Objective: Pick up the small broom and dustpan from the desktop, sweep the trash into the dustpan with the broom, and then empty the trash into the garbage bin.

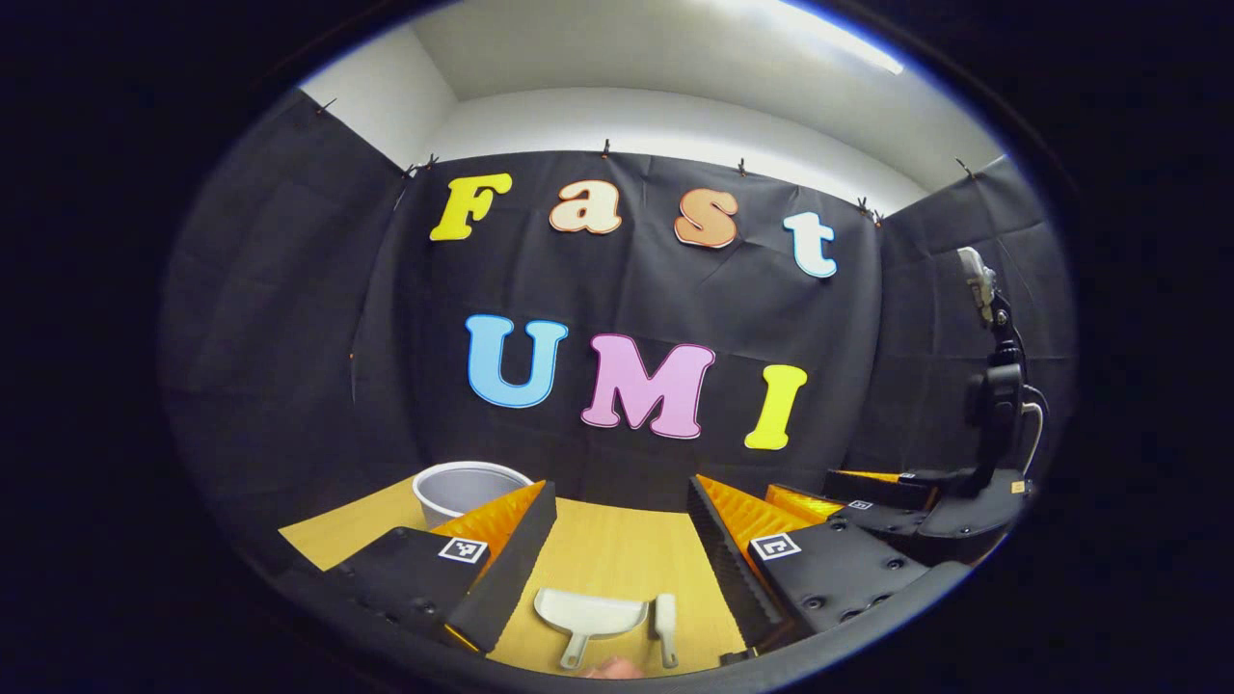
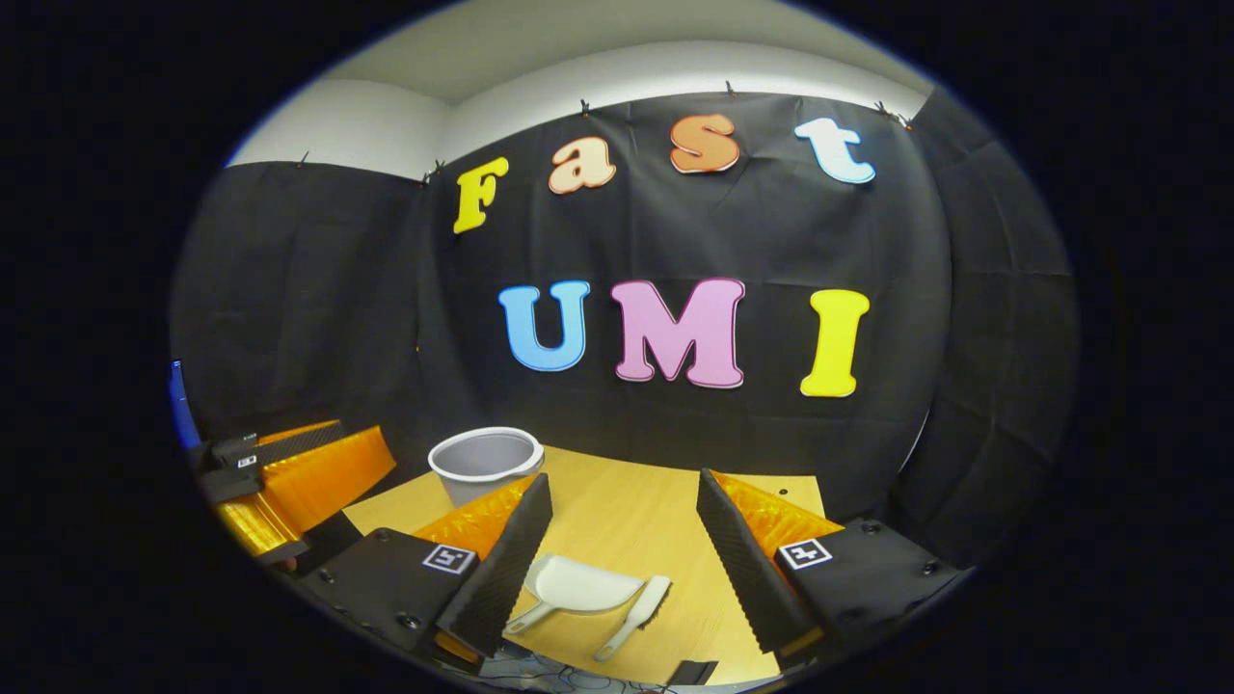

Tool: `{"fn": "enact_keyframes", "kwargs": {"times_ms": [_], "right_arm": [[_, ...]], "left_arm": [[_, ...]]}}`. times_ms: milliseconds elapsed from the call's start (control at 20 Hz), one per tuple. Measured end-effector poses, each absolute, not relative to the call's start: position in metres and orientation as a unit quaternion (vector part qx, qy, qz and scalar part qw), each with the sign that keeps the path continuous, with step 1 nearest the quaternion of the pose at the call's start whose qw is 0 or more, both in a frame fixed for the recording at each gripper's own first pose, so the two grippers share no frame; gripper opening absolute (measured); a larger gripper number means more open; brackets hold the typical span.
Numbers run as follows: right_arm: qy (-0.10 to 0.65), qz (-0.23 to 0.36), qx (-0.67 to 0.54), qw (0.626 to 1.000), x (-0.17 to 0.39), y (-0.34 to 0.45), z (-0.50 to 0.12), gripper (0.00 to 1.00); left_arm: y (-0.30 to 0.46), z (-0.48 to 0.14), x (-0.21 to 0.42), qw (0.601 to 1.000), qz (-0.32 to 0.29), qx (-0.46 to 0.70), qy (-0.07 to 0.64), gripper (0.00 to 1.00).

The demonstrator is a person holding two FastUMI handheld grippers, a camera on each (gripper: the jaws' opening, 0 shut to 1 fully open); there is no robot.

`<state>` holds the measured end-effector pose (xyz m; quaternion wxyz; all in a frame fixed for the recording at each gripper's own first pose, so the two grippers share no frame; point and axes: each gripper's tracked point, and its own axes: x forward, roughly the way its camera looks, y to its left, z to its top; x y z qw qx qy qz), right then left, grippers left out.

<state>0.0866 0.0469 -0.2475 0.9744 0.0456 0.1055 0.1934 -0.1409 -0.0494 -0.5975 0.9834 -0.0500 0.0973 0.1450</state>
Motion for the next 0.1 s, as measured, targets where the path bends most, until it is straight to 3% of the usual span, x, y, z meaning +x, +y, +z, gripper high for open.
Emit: {"fn": "enact_keyframes", "kwargs": {"times_ms": [50,100], "right_arm": [[0.107,0.191,0.045,0.975,0.0809,0.0418,-0.2462,0.98],[0.104,0.192,0.051,0.975,0.0758,0.0380,-0.2435,0.92]], "left_arm": [[-0.0474,-0.6007,-0.1396,0.982,0.149,-0.051,0.105,0.82],[-0.0457,-0.6004,-0.1395,0.981,0.154,-0.049,0.110,0.82]]}}
